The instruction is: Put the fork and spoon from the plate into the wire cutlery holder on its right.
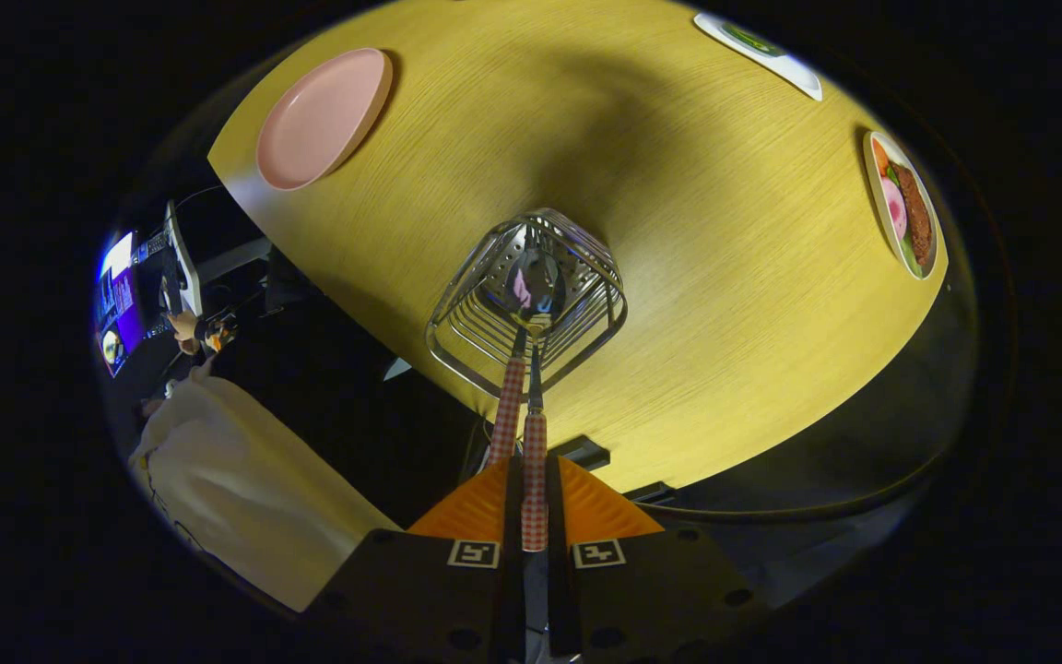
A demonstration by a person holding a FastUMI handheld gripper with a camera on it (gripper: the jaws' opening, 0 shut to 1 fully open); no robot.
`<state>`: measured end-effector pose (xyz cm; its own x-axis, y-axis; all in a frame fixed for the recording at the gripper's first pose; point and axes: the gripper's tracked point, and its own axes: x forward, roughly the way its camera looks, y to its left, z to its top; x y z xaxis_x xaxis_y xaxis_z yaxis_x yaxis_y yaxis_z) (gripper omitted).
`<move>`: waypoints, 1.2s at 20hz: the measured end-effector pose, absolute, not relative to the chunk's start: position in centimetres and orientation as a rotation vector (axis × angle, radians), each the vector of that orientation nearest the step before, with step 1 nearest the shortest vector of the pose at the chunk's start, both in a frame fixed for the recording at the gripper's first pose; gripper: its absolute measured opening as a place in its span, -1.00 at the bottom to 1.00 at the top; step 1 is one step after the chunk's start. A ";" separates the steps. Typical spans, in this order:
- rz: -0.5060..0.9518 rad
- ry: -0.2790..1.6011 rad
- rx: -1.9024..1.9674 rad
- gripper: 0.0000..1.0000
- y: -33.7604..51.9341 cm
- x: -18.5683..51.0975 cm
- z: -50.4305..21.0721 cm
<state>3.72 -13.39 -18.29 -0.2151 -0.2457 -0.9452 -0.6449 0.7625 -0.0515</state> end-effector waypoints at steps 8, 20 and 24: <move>0.470 1.620 -0.588 0.89 -10.5 4.9 -16.4; 0.481 1.143 -0.414 0.96 -5.5 2.4 -9.1; 0.467 0.876 -0.355 1.00 -3.1 2.2 -5.8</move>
